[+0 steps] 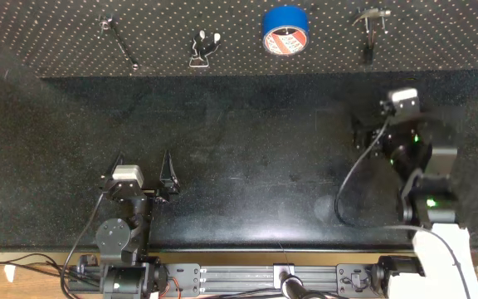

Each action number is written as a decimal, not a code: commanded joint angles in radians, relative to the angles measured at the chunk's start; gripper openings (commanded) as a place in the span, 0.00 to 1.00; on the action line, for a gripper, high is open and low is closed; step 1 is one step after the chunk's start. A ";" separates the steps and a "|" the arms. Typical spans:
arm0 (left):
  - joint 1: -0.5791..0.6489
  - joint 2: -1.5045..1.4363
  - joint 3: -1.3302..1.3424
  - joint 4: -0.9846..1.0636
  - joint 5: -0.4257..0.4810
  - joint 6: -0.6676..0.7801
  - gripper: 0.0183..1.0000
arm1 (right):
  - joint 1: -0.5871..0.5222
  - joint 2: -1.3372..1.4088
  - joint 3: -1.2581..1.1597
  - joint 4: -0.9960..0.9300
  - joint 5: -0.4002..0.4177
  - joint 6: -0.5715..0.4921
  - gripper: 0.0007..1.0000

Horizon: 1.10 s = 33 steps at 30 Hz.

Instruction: Place Tools Onto Pegboard

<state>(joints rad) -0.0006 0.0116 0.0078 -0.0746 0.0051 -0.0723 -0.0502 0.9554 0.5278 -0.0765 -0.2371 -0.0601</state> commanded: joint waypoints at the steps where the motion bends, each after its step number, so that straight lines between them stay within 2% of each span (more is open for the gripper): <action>1: 0.000 -0.008 -0.002 -0.007 0.007 -0.001 1.00 | 0.004 -0.217 -0.237 0.167 0.010 0.118 0.98; 9: 0.000 -0.008 -0.002 -0.007 0.007 -0.001 1.00 | 0.006 -0.488 -0.522 0.361 0.018 0.158 0.98; 13: 0.000 -0.008 -0.002 -0.007 0.007 -0.001 1.00 | 0.027 -0.537 -0.524 0.304 0.043 0.162 0.98; 18: 0.000 -0.008 -0.002 -0.007 0.007 -0.001 1.00 | 0.026 -0.763 -0.524 0.018 0.047 0.236 0.98; 25: 0.000 -0.008 -0.002 -0.007 0.007 -0.001 1.00 | 0.015 -0.943 -0.524 0.016 0.043 0.258 0.98; 29: 0.000 -0.008 -0.002 -0.007 0.007 -0.001 1.00 | 0.005 -0.955 -0.524 0.017 0.019 0.293 0.98; 32: 0.000 -0.008 -0.002 -0.007 0.007 -0.001 1.00 | -0.028 -0.955 -0.524 0.018 0.016 0.290 0.98; 33: 0.000 -0.008 -0.002 -0.007 0.007 -0.001 1.00 | -0.027 -0.955 -0.524 0.018 0.002 0.235 0.98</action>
<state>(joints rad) -0.0006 0.0109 0.0078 -0.0750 0.0051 -0.0727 -0.0681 0.0128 0.0067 -0.0517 -0.2043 0.2092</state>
